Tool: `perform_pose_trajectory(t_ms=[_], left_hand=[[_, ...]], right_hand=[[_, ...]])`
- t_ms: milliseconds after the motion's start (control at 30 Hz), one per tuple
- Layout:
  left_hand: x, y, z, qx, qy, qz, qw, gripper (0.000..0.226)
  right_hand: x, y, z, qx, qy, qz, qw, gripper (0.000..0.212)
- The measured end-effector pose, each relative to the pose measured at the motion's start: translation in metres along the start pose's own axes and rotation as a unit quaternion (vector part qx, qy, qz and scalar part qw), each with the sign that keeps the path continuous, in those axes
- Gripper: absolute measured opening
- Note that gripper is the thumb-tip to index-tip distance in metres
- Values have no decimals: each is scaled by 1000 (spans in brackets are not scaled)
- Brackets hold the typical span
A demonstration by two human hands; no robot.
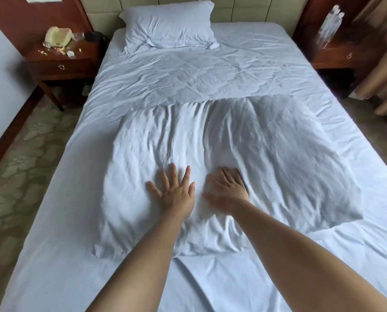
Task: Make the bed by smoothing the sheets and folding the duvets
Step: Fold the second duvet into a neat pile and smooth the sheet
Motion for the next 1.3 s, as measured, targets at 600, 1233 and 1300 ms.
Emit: perform_pose_trajectory(t_ms=[600,1233,1300], left_hand=[[207,11,1,11,-20,65,998,54],[244,-54,-99,63,-54,-75,994,67],[247,-43,-115,123,-76,-51,988,61]], right_hand=[[215,68,10,96,-28,13,995,82],[260,6,-76,142,-50,-18,988,68],[259,18,-87,192,-36,-20,980,63]])
Point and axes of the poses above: each hand's wrist, its own z-axis away from the middle knuckle, its own y-axis out of the back of the hand, x = y × z, the point moved 1 cm from there along -z, towards the middle knuckle, and after that the axes turned 3 degrees about x, right-handed, at the moved point
